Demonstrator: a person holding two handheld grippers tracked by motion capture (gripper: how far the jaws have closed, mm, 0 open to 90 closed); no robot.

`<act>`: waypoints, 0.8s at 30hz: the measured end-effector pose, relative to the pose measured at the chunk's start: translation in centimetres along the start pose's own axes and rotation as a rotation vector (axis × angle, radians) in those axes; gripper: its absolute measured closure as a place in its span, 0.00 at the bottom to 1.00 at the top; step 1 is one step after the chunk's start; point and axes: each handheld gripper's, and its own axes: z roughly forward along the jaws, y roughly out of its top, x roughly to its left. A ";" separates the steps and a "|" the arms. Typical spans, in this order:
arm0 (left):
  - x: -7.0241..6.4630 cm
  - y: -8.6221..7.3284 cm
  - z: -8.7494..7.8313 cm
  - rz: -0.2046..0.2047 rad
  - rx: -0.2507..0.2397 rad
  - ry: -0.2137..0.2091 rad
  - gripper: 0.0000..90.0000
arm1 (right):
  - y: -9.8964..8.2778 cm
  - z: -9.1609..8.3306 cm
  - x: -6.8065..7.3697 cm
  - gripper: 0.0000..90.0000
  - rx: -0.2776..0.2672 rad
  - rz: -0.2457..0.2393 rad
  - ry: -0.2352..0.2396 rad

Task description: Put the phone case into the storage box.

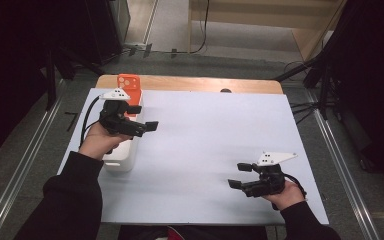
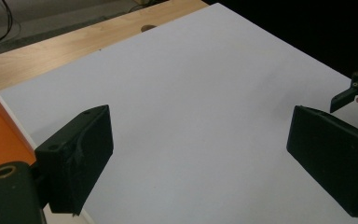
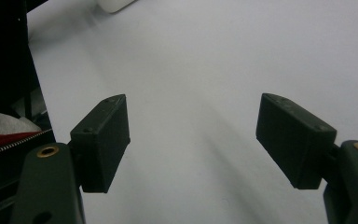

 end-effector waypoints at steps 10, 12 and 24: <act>-0.8 -1.1 -0.1 0.016 0.001 -0.004 0.08 | 0.0 -0.1 0.1 0.27 0.002 -0.003 0.000; -0.9 -1.4 -0.1 0.016 0.001 -0.005 0.08 | 0.0 -0.1 0.1 0.27 0.003 -0.001 0.000; -1.8 -2.9 -0.1 0.040 0.019 -0.010 0.08 | 0.0 -0.1 0.1 0.27 0.003 -0.002 0.000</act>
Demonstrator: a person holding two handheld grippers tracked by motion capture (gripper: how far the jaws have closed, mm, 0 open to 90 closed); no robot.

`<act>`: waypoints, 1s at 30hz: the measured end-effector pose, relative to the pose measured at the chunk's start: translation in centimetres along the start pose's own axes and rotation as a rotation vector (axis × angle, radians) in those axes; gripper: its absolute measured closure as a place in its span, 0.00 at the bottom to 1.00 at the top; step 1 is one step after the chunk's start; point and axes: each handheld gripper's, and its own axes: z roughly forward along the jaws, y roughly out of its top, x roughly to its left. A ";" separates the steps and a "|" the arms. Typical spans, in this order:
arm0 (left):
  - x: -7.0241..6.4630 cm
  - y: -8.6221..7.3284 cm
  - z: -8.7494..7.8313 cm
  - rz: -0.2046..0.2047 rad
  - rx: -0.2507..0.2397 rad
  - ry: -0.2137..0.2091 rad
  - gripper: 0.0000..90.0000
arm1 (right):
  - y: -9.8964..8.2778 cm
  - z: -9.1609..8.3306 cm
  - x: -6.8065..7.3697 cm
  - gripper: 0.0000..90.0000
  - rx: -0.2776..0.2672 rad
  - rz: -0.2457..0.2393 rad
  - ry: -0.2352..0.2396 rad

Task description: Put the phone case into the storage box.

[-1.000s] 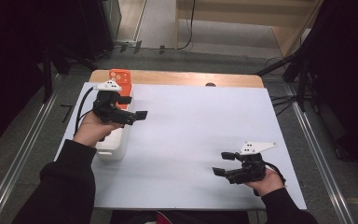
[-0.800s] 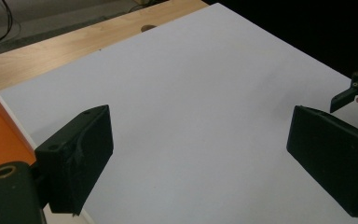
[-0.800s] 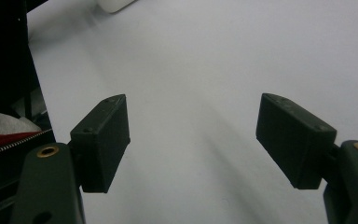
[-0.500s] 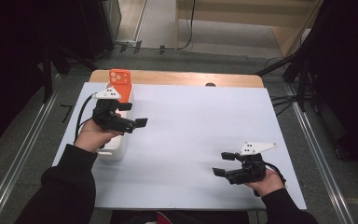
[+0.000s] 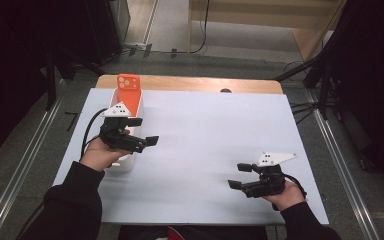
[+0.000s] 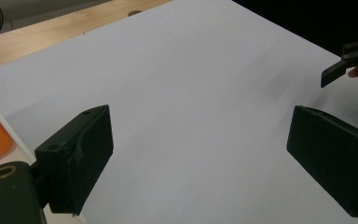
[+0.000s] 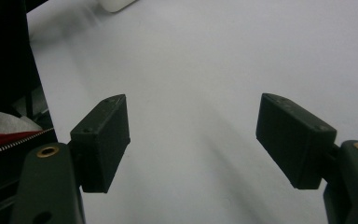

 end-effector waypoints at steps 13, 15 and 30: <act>-1.1 -2.4 0.0 0.019 0.012 -0.022 0.08 | 0.0 0.0 0.1 0.27 0.001 -0.004 0.003; -1.3 -2.7 0.0 0.023 0.009 -0.026 0.08 | 0.0 0.0 0.1 0.27 0.002 -0.004 0.003; -2.7 -4.6 0.3 0.096 0.045 -0.031 0.08 | 0.0 0.1 0.1 0.27 0.002 -0.005 0.006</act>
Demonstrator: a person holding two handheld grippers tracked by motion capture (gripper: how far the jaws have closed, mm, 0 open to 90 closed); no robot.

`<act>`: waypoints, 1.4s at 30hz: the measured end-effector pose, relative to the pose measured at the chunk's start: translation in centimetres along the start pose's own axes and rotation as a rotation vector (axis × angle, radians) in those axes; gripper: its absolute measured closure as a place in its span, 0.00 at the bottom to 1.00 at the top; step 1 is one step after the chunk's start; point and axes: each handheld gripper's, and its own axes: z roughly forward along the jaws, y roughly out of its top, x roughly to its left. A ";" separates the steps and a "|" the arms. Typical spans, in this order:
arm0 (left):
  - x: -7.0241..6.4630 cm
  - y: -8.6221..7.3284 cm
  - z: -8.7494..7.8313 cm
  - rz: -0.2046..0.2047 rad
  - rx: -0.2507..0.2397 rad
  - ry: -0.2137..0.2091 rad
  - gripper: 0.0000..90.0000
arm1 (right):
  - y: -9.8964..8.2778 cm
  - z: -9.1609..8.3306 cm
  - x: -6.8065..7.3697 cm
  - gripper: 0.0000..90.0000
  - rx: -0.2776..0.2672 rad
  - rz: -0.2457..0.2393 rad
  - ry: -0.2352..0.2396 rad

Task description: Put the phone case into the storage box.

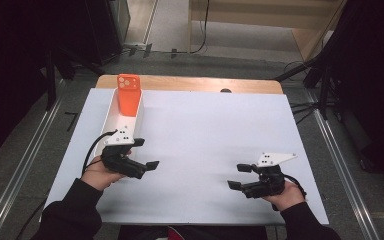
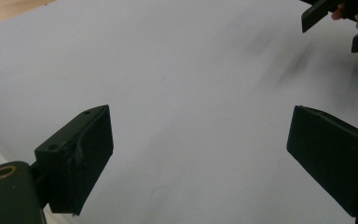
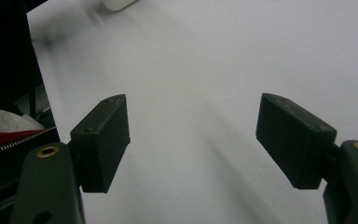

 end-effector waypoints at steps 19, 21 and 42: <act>-1.9 -1.9 1.0 0.058 0.096 -0.077 0.08 | 0.0 0.0 0.0 0.27 0.000 -0.001 0.001; -2.1 -2.0 1.1 0.069 0.112 -0.086 0.08 | 0.0 0.0 0.0 0.27 0.002 0.002 0.002; -3.0 -3.1 1.4 0.129 0.158 -0.132 0.08 | 0.0 0.0 0.0 0.27 0.002 0.003 0.005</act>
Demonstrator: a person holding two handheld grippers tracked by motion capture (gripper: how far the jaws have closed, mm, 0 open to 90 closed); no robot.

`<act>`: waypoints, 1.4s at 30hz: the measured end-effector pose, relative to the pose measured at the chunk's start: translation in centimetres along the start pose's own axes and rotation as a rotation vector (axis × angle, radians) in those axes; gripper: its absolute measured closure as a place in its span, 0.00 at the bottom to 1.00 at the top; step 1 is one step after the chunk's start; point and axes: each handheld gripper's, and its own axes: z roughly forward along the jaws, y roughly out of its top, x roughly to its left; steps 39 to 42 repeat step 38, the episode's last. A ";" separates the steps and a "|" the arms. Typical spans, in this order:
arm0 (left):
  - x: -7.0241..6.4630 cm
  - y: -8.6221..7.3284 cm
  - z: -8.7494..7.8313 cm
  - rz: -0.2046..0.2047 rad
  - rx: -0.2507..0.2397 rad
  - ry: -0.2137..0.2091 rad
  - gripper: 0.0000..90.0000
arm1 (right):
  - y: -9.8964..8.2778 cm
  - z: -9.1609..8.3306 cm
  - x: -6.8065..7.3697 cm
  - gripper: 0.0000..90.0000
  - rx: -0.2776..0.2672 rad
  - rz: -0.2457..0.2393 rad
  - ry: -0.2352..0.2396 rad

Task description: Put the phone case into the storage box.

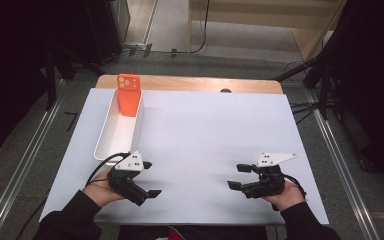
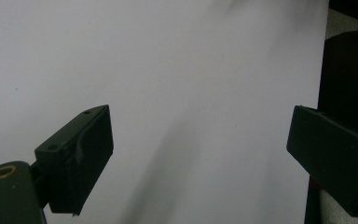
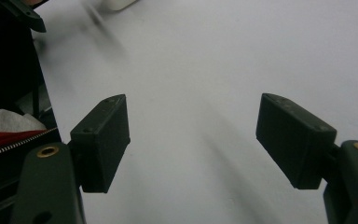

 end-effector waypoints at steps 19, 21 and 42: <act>0.0 -0.1 -0.1 -0.004 -0.006 -0.003 0.08 | 0.0 0.0 0.0 0.27 -0.001 -0.003 0.002; 0.0 0.0 -0.1 -0.002 -0.005 -0.003 0.08 | 0.0 0.0 0.0 0.27 -0.001 -0.005 0.002; 0.1 -0.1 -0.2 -0.001 -0.006 -0.004 0.08 | -0.1 0.0 0.0 0.27 0.001 -0.006 0.004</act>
